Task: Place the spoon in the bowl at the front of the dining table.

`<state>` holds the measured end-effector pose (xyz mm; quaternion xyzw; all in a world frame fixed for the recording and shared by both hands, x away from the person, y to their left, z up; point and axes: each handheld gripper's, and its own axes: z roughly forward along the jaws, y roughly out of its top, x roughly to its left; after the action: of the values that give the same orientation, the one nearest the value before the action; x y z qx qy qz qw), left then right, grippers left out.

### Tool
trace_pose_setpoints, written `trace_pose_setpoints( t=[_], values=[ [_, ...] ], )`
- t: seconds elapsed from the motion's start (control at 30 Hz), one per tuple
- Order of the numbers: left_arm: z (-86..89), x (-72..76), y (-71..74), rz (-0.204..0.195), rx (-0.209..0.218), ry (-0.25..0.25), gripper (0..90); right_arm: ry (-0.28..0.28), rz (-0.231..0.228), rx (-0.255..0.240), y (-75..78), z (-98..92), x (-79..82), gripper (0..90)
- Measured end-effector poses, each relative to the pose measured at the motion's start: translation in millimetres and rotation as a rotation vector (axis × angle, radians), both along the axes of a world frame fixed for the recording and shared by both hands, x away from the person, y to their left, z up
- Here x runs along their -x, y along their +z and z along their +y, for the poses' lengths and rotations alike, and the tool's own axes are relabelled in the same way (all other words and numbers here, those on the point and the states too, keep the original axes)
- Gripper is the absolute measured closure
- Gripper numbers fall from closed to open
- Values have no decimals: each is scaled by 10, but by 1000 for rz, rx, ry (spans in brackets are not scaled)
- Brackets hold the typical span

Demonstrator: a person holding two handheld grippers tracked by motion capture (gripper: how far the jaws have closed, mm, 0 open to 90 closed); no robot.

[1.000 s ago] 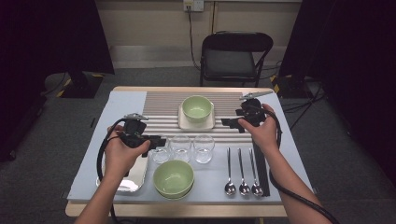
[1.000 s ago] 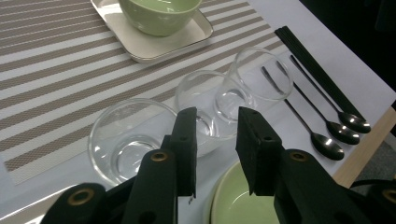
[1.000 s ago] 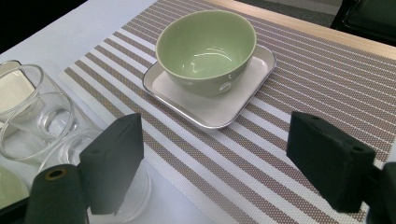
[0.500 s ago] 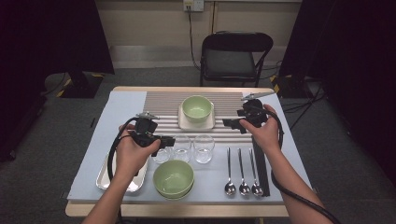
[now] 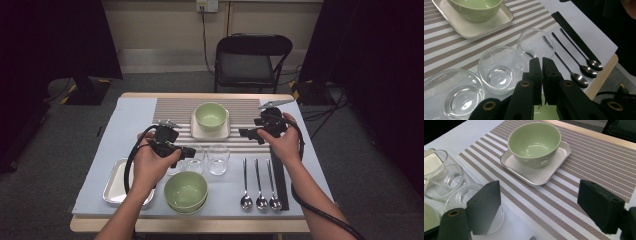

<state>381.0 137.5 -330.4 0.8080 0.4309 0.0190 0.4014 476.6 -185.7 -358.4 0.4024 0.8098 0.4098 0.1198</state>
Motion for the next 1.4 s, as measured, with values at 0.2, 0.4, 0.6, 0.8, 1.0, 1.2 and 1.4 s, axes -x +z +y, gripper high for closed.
trace_pose_setpoints(
  t=[0.2,0.4,0.6,0.8,1.0,1.2,1.4],
  values=[
    [-94,1,-12,0,1,-20,870,8,1,7,-23,6,1,183],
    [-190,11,-33,-6,9,-45,861,13,2,8,-27,11,13,183],
    [-299,26,-48,-3,17,-59,877,17,0,5,-35,9,19,183],
    [-401,27,-66,8,9,-77,900,16,7,6,-51,10,25,183],
    [-525,43,-86,21,13,-91,900,22,7,2,-55,3,30,187],
    [-648,63,-119,27,7,-109,900,22,10,-1,-65,-17,38,188],
    [-735,68,-157,33,-6,-126,900,21,16,-1,-74,-31,42,188]
  ],
)
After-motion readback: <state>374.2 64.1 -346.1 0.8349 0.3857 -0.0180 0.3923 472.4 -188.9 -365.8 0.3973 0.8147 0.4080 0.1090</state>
